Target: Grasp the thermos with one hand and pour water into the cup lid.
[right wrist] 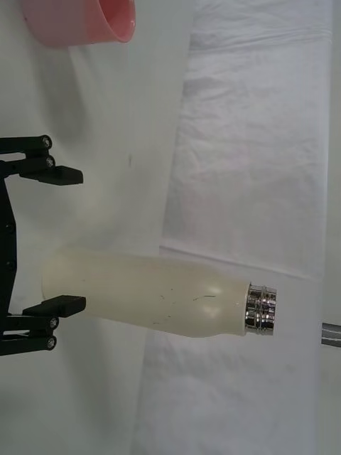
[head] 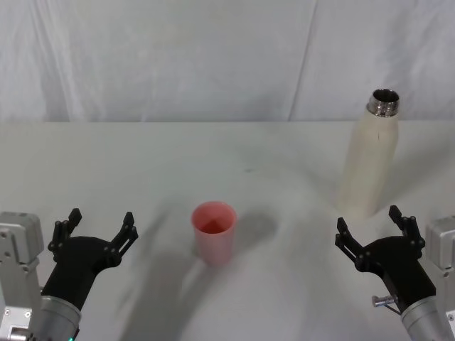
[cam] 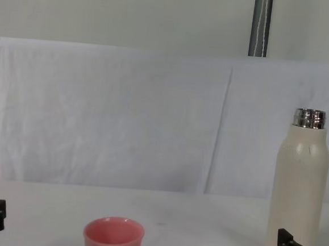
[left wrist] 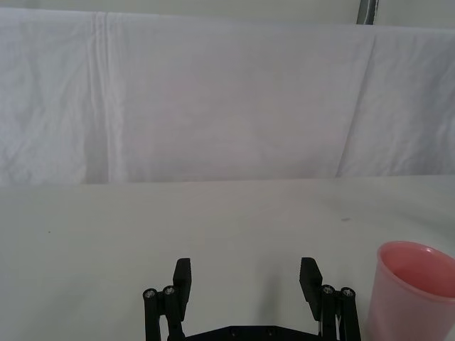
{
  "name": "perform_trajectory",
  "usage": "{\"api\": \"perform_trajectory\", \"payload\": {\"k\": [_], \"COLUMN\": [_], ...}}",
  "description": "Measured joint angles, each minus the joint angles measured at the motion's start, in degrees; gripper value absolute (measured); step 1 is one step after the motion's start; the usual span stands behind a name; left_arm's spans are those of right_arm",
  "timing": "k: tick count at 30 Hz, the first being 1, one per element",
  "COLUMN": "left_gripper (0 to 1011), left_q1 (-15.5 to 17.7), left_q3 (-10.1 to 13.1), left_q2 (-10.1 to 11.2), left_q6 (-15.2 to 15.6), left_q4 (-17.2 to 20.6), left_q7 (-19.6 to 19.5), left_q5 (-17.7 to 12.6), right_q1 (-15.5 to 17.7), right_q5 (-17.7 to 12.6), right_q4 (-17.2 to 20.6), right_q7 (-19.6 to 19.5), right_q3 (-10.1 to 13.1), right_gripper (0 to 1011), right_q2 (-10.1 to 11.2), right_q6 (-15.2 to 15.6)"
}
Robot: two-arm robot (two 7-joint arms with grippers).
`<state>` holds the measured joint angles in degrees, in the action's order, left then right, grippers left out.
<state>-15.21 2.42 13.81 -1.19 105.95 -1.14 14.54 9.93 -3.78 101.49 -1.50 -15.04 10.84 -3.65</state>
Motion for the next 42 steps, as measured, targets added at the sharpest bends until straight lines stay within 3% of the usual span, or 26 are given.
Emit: {"api": "perform_trajectory", "payload": {"k": [42], "left_gripper": [1001], "left_q1": [0.00], "left_q3": [0.00], "left_q2": [0.00], "left_q6": [0.00], "left_q4": [0.00], "left_q7": [0.00], "left_q5": [0.00], "right_q1": [0.00], "right_q5": [0.00], "right_q4": [0.00], "right_q7": [0.00], "right_q3": [0.00], "right_gripper": [1002], "right_q2": [0.00], "right_q6": [0.00]}}
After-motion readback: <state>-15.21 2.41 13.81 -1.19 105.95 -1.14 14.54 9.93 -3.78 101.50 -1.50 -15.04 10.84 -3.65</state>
